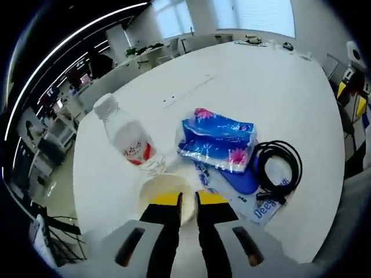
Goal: Arrange the tabletop items into an orderly group along one side of the table until the central work area is clear of visible clutter.
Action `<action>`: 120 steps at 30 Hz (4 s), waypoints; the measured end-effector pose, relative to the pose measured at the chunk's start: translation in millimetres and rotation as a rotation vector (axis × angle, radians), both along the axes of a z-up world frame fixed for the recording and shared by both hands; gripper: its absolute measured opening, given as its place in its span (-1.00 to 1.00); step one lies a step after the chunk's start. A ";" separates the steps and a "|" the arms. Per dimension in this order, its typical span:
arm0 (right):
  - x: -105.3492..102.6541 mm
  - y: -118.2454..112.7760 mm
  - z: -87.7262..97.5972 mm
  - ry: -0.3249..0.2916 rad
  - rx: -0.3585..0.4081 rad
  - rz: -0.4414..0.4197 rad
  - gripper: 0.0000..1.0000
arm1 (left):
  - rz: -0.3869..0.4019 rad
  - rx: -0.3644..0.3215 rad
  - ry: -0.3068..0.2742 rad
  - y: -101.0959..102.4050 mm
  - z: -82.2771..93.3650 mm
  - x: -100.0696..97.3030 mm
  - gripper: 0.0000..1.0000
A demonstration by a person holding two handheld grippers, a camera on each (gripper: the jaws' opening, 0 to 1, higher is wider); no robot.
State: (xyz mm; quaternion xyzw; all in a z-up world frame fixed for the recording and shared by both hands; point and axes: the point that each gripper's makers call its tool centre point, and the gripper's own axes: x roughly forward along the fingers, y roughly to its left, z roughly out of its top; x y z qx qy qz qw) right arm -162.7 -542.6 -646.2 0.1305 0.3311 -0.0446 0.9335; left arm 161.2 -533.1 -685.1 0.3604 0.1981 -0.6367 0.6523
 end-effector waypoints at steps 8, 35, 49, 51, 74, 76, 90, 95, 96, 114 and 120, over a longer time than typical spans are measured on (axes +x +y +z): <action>-3.9 4.2 5.4 -0.015 -0.012 -0.001 -0.27 | 0.060 -0.082 -0.006 4.9 24.9 2.4 -0.29; -49.9 8.4 68.4 -0.237 -0.013 -0.217 0.06 | 0.298 -0.466 0.250 92.7 107.7 -89.1 0.95; -52.2 7.3 72.4 -0.291 0.027 -0.162 0.12 | 0.296 -0.436 0.255 116.3 107.0 -130.4 0.93; -48.6 -3.2 75.8 -0.309 0.032 -0.147 0.14 | 0.309 -0.421 0.241 114.6 105.3 -137.4 0.92; -37.8 -160.5 144.2 -0.369 -0.019 0.288 0.09 | 0.652 -0.460 0.199 51.6 122.3 -206.7 0.79; -26.5 -170.7 154.3 -0.364 -0.039 0.309 0.09 | 0.675 -0.453 0.242 48.9 119.0 -197.5 0.70; 98.8 -222.6 211.9 -0.298 -0.204 0.492 0.07 | 0.746 -0.442 0.352 1.5 90.3 -169.7 0.41; 144.6 -220.5 171.4 -0.236 -0.211 0.539 -0.02 | 0.888 -0.507 0.526 -21.2 64.5 -169.7 0.13; 152.7 -219.2 164.0 -0.226 -0.205 0.544 -0.05 | 0.907 -0.519 0.559 -27.5 59.0 -168.6 0.09; 284.7 -187.2 19.5 -0.091 -0.077 0.728 -0.27 | 1.140 -0.409 0.647 -75.9 -29.6 -128.5 -0.23; 301.0 -168.9 -21.8 -0.044 -0.025 0.784 -0.29 | 1.190 -0.407 0.657 -80.4 -41.0 -115.9 -0.37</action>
